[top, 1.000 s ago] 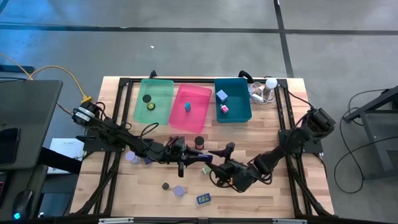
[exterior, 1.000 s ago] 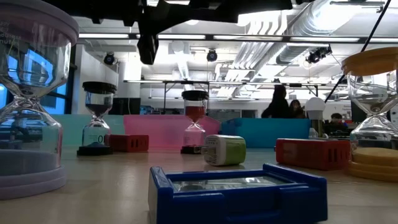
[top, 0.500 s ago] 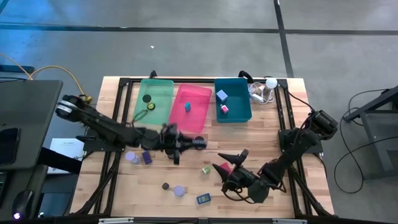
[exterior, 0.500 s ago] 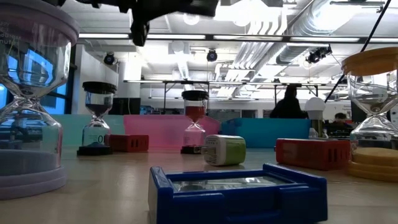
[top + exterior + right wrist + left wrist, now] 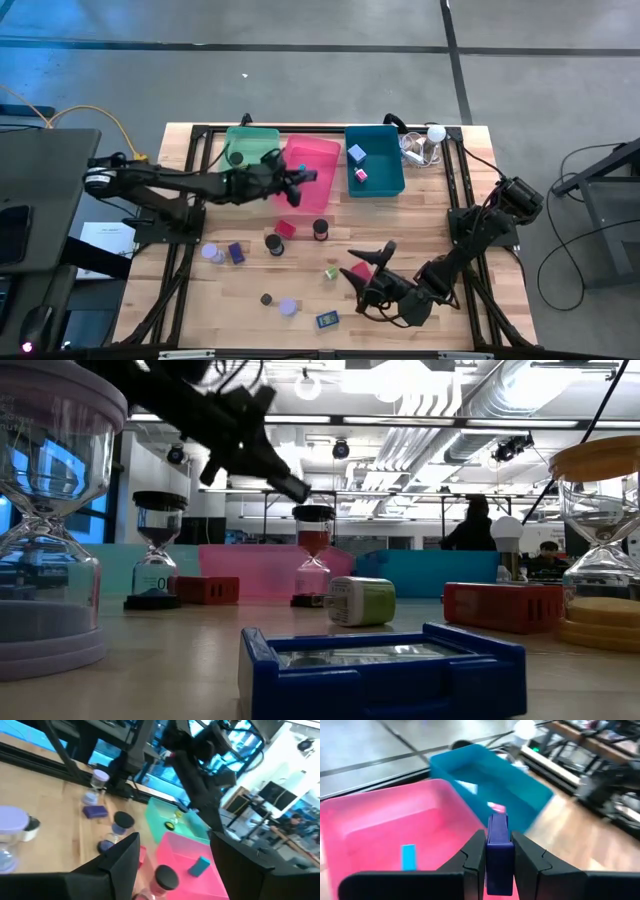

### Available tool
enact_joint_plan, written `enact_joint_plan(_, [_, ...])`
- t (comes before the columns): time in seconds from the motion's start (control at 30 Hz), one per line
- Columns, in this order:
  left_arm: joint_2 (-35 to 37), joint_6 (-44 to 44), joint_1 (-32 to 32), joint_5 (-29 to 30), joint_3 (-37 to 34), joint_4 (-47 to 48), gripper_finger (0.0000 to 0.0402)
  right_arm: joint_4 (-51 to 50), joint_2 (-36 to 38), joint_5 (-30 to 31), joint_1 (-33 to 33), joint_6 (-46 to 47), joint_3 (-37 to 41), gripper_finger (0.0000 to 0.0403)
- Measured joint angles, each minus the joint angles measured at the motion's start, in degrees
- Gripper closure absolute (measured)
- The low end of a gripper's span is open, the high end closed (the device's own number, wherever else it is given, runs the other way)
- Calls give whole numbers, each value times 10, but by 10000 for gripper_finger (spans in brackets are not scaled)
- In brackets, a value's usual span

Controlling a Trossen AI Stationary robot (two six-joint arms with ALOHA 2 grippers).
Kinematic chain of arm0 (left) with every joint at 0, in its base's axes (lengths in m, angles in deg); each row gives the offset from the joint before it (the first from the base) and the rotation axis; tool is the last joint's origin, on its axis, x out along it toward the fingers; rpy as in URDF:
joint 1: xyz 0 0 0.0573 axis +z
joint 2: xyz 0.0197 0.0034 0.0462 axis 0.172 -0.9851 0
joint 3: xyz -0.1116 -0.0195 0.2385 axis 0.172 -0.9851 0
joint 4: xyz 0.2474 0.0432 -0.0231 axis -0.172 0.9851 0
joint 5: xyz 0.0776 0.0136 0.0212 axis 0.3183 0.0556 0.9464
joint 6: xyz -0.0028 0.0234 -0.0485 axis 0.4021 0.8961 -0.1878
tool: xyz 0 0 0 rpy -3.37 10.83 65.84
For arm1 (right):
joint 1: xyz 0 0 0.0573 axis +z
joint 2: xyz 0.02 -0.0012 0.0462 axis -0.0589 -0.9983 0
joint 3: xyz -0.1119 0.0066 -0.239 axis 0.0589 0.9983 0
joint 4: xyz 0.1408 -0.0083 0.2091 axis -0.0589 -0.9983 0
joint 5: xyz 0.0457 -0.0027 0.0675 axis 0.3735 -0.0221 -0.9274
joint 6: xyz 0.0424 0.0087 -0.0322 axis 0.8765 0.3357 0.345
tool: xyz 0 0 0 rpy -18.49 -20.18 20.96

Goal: Pick & Place Office items
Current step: Put the right purple digital clock into the pink bin

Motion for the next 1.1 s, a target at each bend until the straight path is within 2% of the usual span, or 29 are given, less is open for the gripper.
enact_joint_plan(0.2, [-47, 0, 54, -25, 0, -4, 342, -1, 0, -22, -2, 17, 0, 172])
enact_joint_plan(0.47, [-117, 0, 82, -26, 0, -62, 338, -18, 0, -23, -2, 36, 0, 172])
enact_joint_plan(0.77, [-143, 0, 119, -44, 0, -68, 336, -24, 0, -26, -1, 37, 0, 172])
enact_joint_plan(1.1, [-142, 21, 117, -45, 0, -68, 271, -26, 0, -55, -9, 41, 0, 172])
